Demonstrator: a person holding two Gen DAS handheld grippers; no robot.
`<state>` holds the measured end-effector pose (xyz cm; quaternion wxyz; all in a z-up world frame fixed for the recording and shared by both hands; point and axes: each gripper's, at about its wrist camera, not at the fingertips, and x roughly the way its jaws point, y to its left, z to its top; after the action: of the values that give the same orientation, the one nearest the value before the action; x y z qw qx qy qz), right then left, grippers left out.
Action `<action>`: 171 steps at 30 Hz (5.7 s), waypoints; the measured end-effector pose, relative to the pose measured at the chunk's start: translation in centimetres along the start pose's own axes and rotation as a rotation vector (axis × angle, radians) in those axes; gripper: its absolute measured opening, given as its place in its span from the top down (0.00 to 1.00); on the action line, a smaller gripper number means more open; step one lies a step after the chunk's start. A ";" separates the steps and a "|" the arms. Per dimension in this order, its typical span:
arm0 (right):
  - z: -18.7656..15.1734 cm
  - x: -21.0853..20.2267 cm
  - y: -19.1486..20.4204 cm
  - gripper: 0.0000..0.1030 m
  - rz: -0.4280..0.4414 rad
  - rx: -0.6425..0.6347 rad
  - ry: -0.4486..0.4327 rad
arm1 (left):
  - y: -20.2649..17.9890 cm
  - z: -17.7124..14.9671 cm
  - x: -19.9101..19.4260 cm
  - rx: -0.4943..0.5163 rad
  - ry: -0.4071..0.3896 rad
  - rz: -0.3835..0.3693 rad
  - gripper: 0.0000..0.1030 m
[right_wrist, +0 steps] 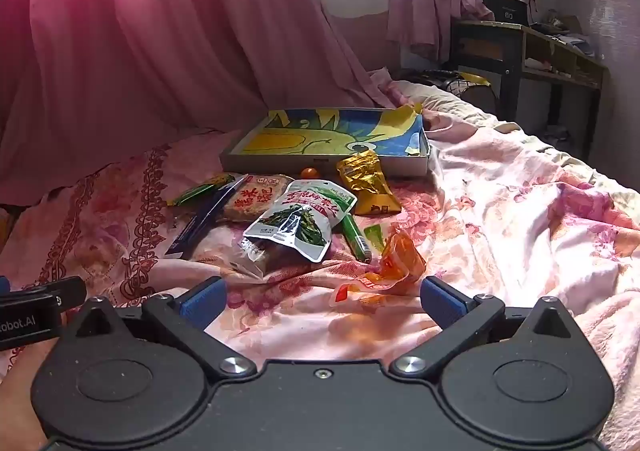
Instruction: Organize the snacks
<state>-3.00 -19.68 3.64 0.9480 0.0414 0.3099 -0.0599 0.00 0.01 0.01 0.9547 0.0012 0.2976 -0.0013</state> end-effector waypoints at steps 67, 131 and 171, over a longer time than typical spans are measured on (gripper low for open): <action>0.0 0.2 0.0 0.00 0.002 0.003 0.009 | -0.3 0.1 -0.3 0.002 0.007 -0.003 0.00; 5.0 13.7 -8.7 0.21 0.082 0.267 0.368 | -10.0 7.4 16.8 0.154 0.152 -0.352 0.00; 4.7 16.8 -10.9 0.56 -0.012 0.365 0.302 | -17.6 7.6 21.1 0.380 0.204 -0.327 0.54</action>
<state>11.69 -32.46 -2.93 0.8674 0.2188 0.4323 -0.1137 21.68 -17.65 -5.76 0.8896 0.1324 0.3828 -0.2111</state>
